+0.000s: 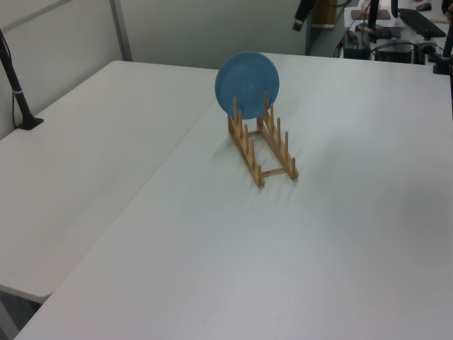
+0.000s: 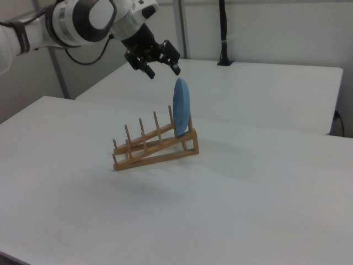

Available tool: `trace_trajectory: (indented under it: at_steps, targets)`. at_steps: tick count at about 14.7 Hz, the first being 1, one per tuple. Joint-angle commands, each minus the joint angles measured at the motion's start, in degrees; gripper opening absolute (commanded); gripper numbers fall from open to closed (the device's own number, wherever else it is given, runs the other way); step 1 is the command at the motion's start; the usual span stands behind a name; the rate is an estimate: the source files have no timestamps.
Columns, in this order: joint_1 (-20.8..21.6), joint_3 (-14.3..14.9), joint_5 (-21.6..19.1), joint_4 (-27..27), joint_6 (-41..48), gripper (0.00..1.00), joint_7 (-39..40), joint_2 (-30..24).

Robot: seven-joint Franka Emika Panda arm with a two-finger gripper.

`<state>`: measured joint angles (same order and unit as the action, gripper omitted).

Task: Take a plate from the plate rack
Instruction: 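Move the open gripper toward the blue plate in the rack, then lower the gripper onto the plate rim and close on it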

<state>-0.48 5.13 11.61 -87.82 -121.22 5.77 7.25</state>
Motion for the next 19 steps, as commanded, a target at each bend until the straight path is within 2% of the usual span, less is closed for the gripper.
trace_trajectory:
  at_steps: [1, 3, 6, 11, 13, 16, 19]
  targets:
    - [4.2, 0.8, 11.0, 0.3, -9.6, 0.85, 0.5, 5.9]
    - [5.0, 1.4, 13.9, 0.6, -12.3, 0.79, 0.3, 9.1]
    - [6.8, 3.7, 14.5, 2.3, -13.8, 0.76, 0.2, 11.9]
    - [6.7, 4.0, 17.5, 2.4, -16.6, 0.61, -0.4, 13.6]
    - [6.5, 3.9, 21.0, 2.3, -18.5, 0.49, -2.6, 14.3]
    - [6.3, 4.0, 25.1, 2.4, -19.5, 0.41, -6.6, 16.3]
    - [6.2, 4.2, 26.2, 2.4, -20.7, 0.22, -7.9, 16.9]
